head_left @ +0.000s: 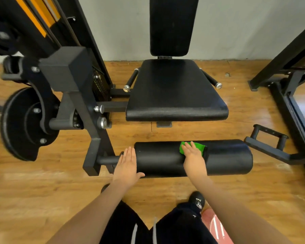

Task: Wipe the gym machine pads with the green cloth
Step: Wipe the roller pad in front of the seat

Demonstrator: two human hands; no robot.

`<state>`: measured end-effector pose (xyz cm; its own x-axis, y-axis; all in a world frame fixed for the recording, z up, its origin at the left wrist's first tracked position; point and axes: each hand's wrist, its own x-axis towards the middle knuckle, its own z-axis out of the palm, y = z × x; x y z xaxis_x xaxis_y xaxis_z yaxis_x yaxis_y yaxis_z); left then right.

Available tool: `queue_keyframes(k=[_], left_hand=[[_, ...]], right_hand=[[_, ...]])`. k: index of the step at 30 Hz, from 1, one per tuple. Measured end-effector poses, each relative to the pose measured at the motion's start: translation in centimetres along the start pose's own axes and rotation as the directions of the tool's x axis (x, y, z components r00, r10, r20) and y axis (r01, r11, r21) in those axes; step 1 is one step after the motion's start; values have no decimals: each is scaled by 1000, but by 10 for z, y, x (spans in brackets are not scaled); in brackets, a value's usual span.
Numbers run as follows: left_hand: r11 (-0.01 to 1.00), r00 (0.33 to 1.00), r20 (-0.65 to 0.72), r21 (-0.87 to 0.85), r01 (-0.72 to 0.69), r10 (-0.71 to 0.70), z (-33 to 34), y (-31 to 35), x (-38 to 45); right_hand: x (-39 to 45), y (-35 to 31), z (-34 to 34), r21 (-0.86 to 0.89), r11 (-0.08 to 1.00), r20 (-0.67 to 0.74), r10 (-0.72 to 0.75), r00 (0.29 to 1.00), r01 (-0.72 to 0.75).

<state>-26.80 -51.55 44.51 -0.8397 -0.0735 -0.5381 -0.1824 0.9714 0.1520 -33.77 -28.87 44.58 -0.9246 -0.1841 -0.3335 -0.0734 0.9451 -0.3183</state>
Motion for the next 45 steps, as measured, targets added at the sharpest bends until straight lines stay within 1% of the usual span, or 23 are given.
queue_keyframes(k=[2, 4, 9, 12, 14, 15, 18, 22, 24, 26, 28, 32, 35, 37, 40, 43, 45], left_hand=[[998, 1000, 9, -50, 29, -28, 5, -4, -6], [997, 999, 18, -62, 44, -43, 8, -8, -9], [996, 995, 49, -35, 84, -82, 9, -24, -15], [994, 994, 33, -26, 102, -101, 8, -31, -18], [994, 994, 34, -16, 107, -106, 8, -33, -20], [994, 994, 35, -15, 106, -105, 8, -32, -20], [996, 996, 25, -36, 81, -80, 6, -30, -18], [999, 1000, -16, -32, 3, -3, -4, -19, -9], [999, 999, -21, 10, -44, 44, -8, -8, -4], [994, 996, 22, 68, -89, 88, -9, 3, 0], [988, 994, 63, 116, -102, 95, -6, 13, 3], [976, 996, 57, 203, -79, 69, -1, 21, 6], [963, 994, 65, 249, -105, 92, -7, 21, 11], [962, 990, 92, 240, -130, 111, -11, 23, 16], [967, 981, 153, 207, -150, 119, -21, 22, 28], [971, 952, 275, 151, -183, 136, -40, 16, 51], [974, 936, 322, 126, -188, 139, -47, 15, 62]], right_hand=[[4, -32, 8, -40, 987, 68, -152, 986, 155], [11, -61, 16, -56, 961, 140, -260, 956, 269], [42, -113, 34, -108, 876, 328, -414, 849, 470], [40, -125, 40, -92, 813, 338, -518, 786, 576], [29, -120, 42, -80, 770, 347, -574, 742, 634], [23, -113, 43, -70, 765, 330, -588, 738, 641], [10, -85, 44, -42, 780, 255, -595, 762, 624], [-1, -41, 40, -23, 821, 150, -562, 813, 571], [-6, -16, 35, -18, 843, 122, -532, 838, 538], [-10, 8, 27, -39, 865, 116, -493, 862, 500], [-13, 31, 20, -49, 892, 106, -442, 891, 449], [-16, 75, 1, -60, 958, 66, -277, 959, 281], [-16, 107, -18, -10, 996, 16, -88, 996, 89], [-11, 123, -33, 10, 998, 12, 56, 998, -56], [-1, 135, -51, 7, 973, 13, 230, 973, -230], [10, 135, -63, 36, 942, 19, 333, 943, -333], [17, 133, -64, 41, 922, 33, 383, 923, -384]])
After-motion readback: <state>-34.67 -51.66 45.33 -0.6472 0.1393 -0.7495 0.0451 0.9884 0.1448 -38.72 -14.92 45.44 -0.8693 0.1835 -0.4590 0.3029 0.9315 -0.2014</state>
